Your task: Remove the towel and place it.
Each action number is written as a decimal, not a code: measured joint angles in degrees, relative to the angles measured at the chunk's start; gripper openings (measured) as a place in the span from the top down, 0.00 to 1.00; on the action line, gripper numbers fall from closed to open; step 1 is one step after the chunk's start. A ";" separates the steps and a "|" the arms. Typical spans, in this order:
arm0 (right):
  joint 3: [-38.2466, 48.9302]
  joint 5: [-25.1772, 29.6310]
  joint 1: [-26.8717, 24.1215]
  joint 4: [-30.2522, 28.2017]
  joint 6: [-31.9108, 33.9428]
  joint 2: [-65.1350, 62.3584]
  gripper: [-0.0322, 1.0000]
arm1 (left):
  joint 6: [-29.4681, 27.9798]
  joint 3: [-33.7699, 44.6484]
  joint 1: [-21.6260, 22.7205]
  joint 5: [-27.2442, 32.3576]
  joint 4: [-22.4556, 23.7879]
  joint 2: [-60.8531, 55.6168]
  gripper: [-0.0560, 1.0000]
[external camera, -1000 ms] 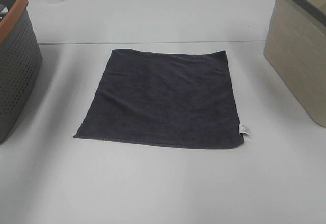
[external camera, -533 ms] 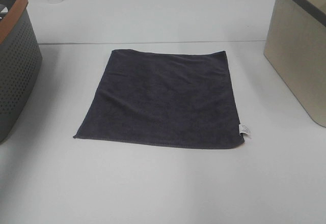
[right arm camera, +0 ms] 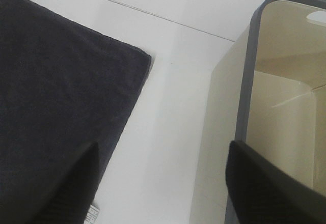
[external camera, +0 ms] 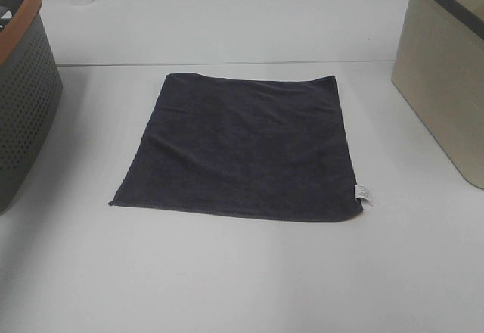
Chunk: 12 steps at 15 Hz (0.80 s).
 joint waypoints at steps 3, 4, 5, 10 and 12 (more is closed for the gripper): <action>0.06 0.46 0.00 -0.11 1.32 -1.09 0.30 | -0.40 0.00 0.00 3.32 3.21 -0.23 0.22; 3.32 0.46 0.00 -0.34 1.60 -4.76 0.30 | -1.95 3.27 0.00 3.38 4.87 -2.64 0.22; 6.19 0.46 0.00 -0.34 1.60 -6.99 0.30 | -2.29 5.84 0.00 3.44 5.16 -5.10 0.22; 28.99 0.46 0.00 -0.46 1.66 -21.54 0.30 | -2.69 27.39 0.00 1.15 6.42 -21.77 0.22; 37.82 0.57 0.00 -0.34 1.72 -26.59 0.30 | -2.69 35.35 0.00 -0.92 6.42 -28.13 0.22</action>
